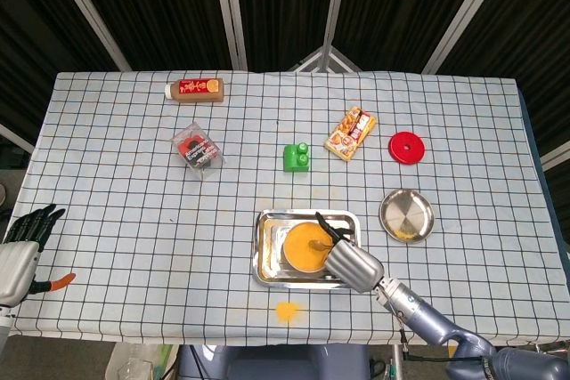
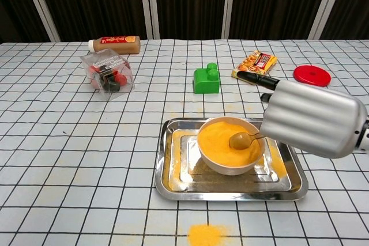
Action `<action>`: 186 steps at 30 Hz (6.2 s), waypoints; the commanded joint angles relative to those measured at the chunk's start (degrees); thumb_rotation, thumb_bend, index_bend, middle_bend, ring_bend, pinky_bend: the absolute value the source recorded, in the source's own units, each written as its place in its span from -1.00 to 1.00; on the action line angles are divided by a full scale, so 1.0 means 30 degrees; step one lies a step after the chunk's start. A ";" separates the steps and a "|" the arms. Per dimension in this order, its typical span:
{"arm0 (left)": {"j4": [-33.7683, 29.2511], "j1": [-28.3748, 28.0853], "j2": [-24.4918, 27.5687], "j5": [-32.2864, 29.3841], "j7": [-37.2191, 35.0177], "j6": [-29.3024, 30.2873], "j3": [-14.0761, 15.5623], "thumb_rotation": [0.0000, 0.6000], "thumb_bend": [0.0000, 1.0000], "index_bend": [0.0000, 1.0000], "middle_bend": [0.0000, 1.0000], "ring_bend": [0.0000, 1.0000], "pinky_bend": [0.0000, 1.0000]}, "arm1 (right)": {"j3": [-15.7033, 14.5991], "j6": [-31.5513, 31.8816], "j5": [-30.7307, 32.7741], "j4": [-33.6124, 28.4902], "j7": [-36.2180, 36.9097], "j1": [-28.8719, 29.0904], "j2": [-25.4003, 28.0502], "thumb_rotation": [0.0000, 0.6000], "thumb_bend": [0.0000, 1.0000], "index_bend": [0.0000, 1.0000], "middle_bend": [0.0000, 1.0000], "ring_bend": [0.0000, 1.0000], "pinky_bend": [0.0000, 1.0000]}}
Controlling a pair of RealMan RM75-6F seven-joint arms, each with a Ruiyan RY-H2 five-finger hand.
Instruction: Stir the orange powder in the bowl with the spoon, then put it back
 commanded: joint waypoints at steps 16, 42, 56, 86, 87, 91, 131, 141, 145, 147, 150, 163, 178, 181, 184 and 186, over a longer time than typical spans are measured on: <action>-0.0062 0.0017 0.0026 -0.0008 -0.0021 -0.0010 0.0021 1.00 -1.00 -1.00 -1.00 -1.00 -1.00 | 0.0020 0.0404 -0.0564 -0.0902 0.0660 -0.0087 0.0326 1.00 0.88 0.90 0.66 0.12 -0.95; -0.0250 -0.0031 0.0085 -0.0244 -0.0118 -0.0303 0.0051 1.00 -1.00 -1.00 -1.00 -1.00 -1.00 | 0.0166 0.0823 -0.0195 0.0961 0.1029 -0.0603 -0.0019 1.00 0.88 0.90 0.66 0.12 -0.95; -0.0316 -0.0040 0.0095 -0.0346 -0.0143 -0.0355 0.0032 1.00 -1.00 -1.00 -1.00 -1.00 -1.00 | -0.0248 0.0798 -0.0723 0.0186 0.1389 -0.0627 -0.0483 1.00 0.88 0.90 0.66 0.12 -0.95; -0.0356 -0.0073 0.0132 -0.0414 -0.0199 -0.0483 0.0055 1.00 -1.00 -1.00 -1.00 -1.00 -1.00 | 0.0401 0.1195 -0.0060 0.1484 0.1315 -0.0939 -0.0565 1.00 0.88 0.90 0.66 0.12 -0.95; -0.0360 -0.0074 0.0131 -0.0409 -0.0203 -0.0471 0.0048 1.00 -1.00 -1.00 -1.00 -1.00 -1.00 | 0.0381 0.1219 -0.0093 0.1510 0.1356 -0.0936 -0.0614 1.00 0.88 0.90 0.66 0.12 -0.95; -0.0376 -0.0065 0.0141 -0.0399 -0.0236 -0.0463 0.0054 1.00 -1.00 -1.00 -1.00 -1.00 -1.00 | 0.0387 0.1358 -0.0169 0.1584 0.1442 -0.0940 -0.0779 1.00 0.88 0.90 0.66 0.12 -0.95; -0.0475 -0.0057 0.0172 -0.0515 -0.0384 -0.0453 -0.0005 1.00 -1.00 -1.00 -1.00 -1.00 -1.00 | -0.0102 0.1166 -0.0951 -0.0333 0.1462 -0.1068 -0.0375 1.00 0.88 0.90 0.66 0.12 -0.95; -0.0477 -0.0062 0.0158 -0.0566 -0.0391 -0.0471 -0.0023 1.00 -1.00 -1.00 -1.00 -1.00 -1.00 | -0.0371 0.1136 -0.0883 0.0268 0.2100 -0.1281 -0.0789 1.00 0.88 0.90 0.66 0.12 -0.95; -0.0488 -0.0046 0.0167 -0.0598 -0.0421 -0.0433 -0.0049 1.00 -1.00 -1.00 -1.00 -1.00 -1.00 | -0.0301 0.0996 -0.0828 0.0576 0.1968 -0.1254 -0.0893 1.00 0.88 0.90 0.66 0.12 -0.95; -0.0502 -0.0035 0.0175 -0.0598 -0.0432 -0.0405 -0.0058 1.00 -1.00 -1.00 -1.00 -1.00 -1.00 | -0.0216 0.0944 -0.0755 0.0825 0.1840 -0.1248 -0.0972 1.00 0.88 0.90 0.66 0.12 -0.95; -0.0513 -0.0031 0.0179 -0.0619 -0.0446 -0.0389 -0.0077 1.00 -1.00 -1.00 -1.00 -1.00 -1.00 | -0.0055 0.0972 -0.0600 0.1155 0.1648 -0.1288 -0.1071 1.00 0.88 0.90 0.66 0.12 -0.95; -0.0531 -0.0058 0.0167 -0.0679 -0.0418 -0.0485 -0.0071 1.00 -1.00 -1.00 -1.00 -1.00 -1.00 | 0.0235 0.1452 -0.0236 0.0846 0.1928 -0.1481 -0.0741 1.00 0.88 0.90 0.66 0.12 -0.95; -0.0611 -0.0068 0.0229 -0.0785 -0.0532 -0.0619 -0.0050 1.00 -1.00 -1.00 -1.00 -1.00 -1.00 | -0.0043 0.1678 -0.0001 0.0289 0.2327 -0.1908 -0.0411 1.00 0.88 0.90 0.66 0.12 -0.95; -0.0619 -0.0080 0.0227 -0.0803 -0.0532 -0.0641 -0.0056 1.00 -1.00 -1.00 -1.00 -1.00 -1.00 | -0.0041 0.1690 0.0049 0.0282 0.2318 -0.1954 -0.0312 1.00 0.88 0.90 0.66 0.12 -0.95; -0.0631 -0.0088 0.0226 -0.0840 -0.0516 -0.0685 -0.0050 1.00 -1.00 -1.00 -1.00 -1.00 -1.00 | -0.0062 0.1504 0.0152 0.0147 0.2164 -0.1954 -0.0145 1.00 0.88 0.90 0.66 0.12 -0.95; -0.0634 -0.0085 0.0225 -0.0855 -0.0502 -0.0670 -0.0061 1.00 -1.00 -1.00 -1.00 -1.00 -1.00 | 0.0151 0.1849 0.0079 -0.0090 0.2344 -0.1943 -0.0053 1.00 0.88 0.90 0.66 0.12 -0.95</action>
